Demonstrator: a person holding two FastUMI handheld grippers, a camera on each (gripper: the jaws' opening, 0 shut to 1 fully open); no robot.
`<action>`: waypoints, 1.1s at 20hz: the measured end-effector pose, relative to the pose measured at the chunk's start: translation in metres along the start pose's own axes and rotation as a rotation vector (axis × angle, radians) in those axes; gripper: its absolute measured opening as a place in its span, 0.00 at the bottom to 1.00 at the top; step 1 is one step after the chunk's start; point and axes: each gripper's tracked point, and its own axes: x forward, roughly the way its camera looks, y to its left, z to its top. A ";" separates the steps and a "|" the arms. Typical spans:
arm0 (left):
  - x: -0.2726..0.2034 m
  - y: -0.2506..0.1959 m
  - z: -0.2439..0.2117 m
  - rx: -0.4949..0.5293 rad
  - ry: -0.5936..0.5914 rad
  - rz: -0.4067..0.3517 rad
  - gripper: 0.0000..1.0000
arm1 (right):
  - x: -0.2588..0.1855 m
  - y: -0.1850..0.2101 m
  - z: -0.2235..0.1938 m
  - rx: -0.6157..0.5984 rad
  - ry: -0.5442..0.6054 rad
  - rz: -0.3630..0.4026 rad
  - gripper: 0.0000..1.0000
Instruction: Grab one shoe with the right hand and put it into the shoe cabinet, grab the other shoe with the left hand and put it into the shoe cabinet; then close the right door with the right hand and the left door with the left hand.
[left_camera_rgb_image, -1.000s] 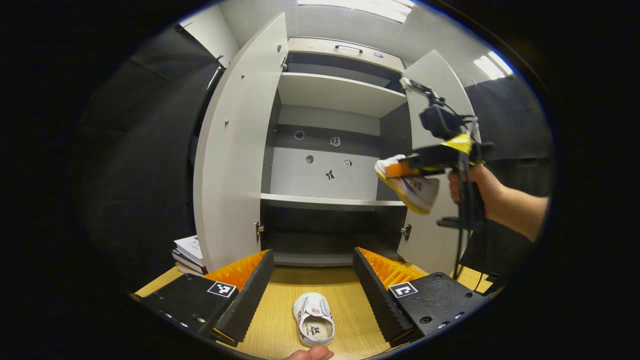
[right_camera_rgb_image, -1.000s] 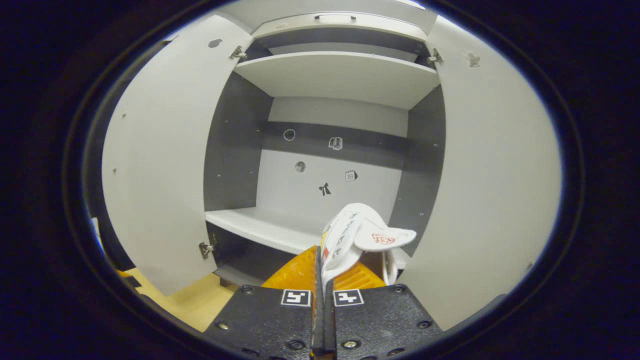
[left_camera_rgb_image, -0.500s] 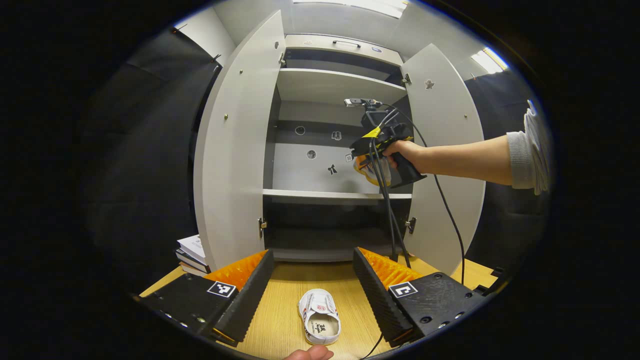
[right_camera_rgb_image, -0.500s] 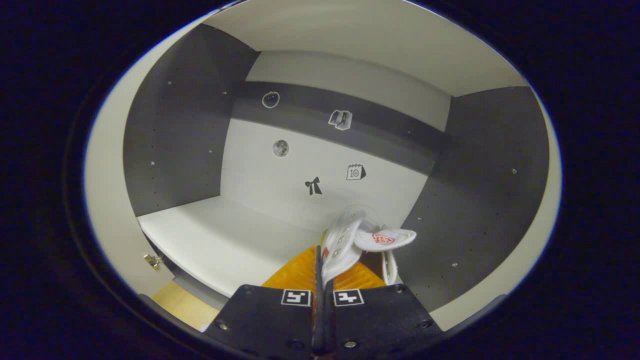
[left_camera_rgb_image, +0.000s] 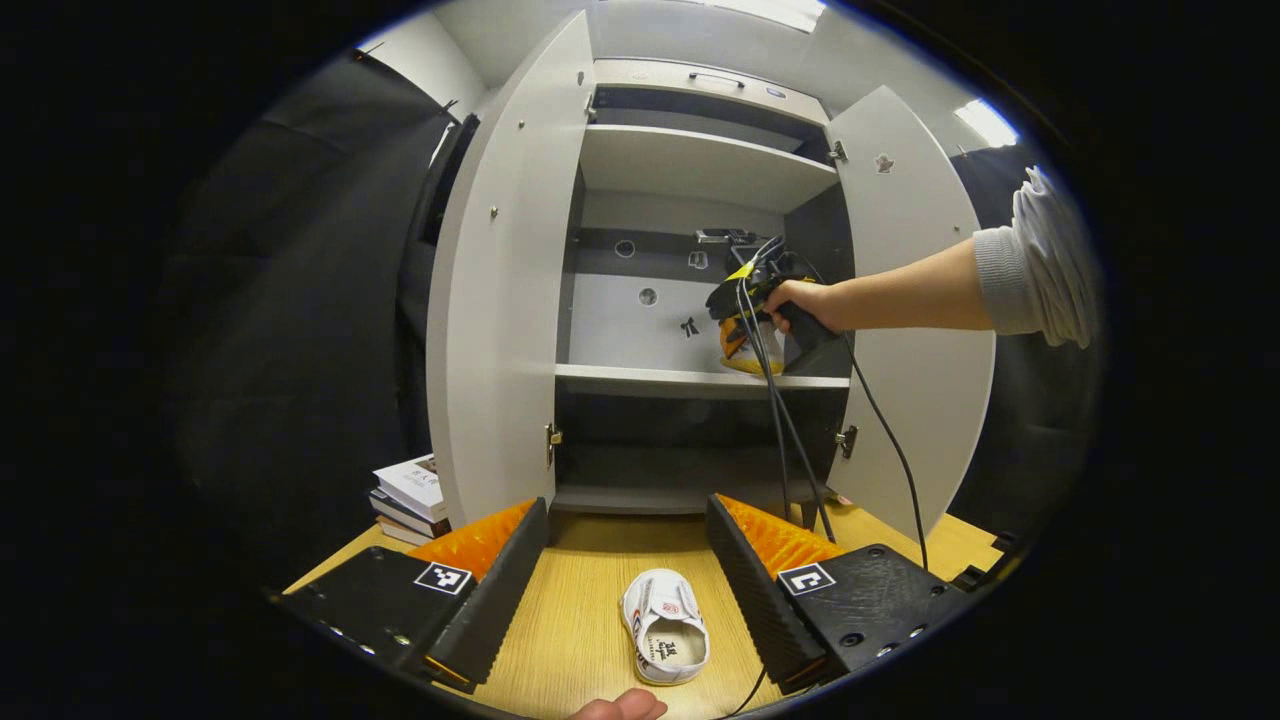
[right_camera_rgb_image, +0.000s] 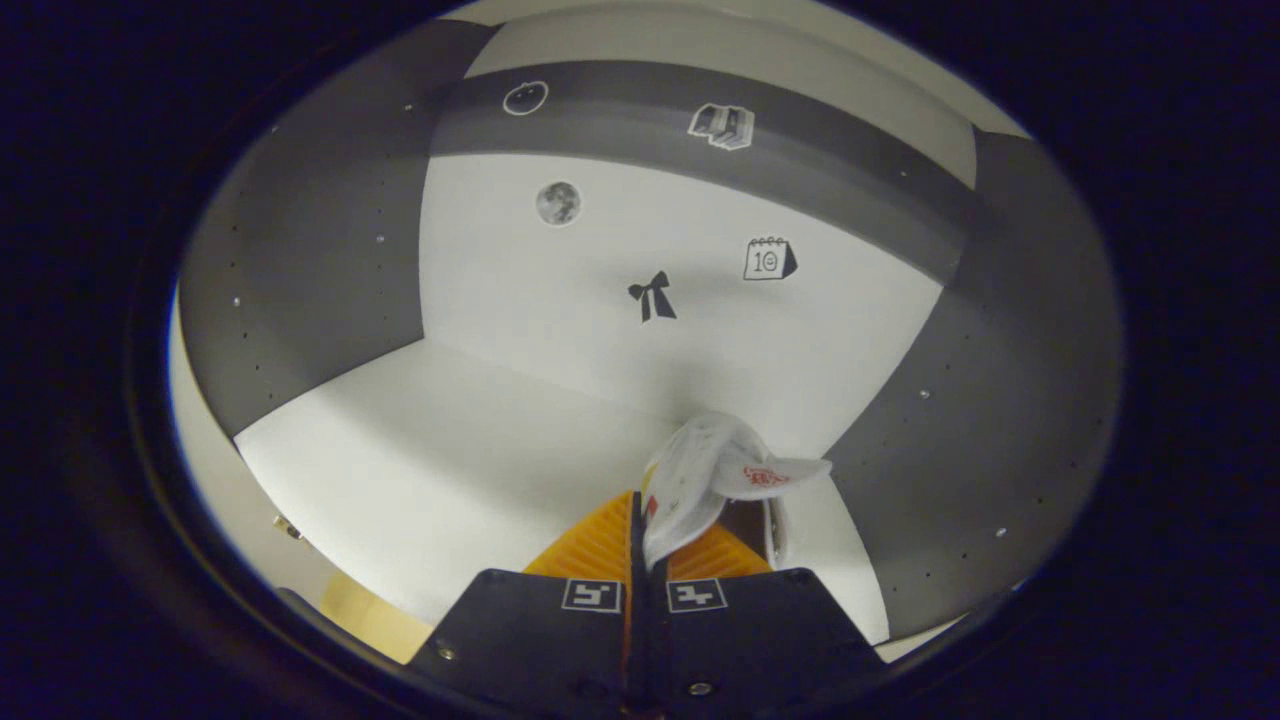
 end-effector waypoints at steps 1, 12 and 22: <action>0.001 0.002 -0.001 -0.003 0.005 0.003 0.95 | 0.002 0.003 -0.002 0.000 0.019 0.009 0.04; -0.002 0.009 0.001 0.001 -0.006 0.003 0.95 | -0.007 0.000 0.007 -0.015 0.013 -0.040 0.19; 0.000 -0.002 0.002 0.001 -0.012 -0.029 0.95 | -0.157 -0.019 0.022 0.007 -0.322 -0.012 0.29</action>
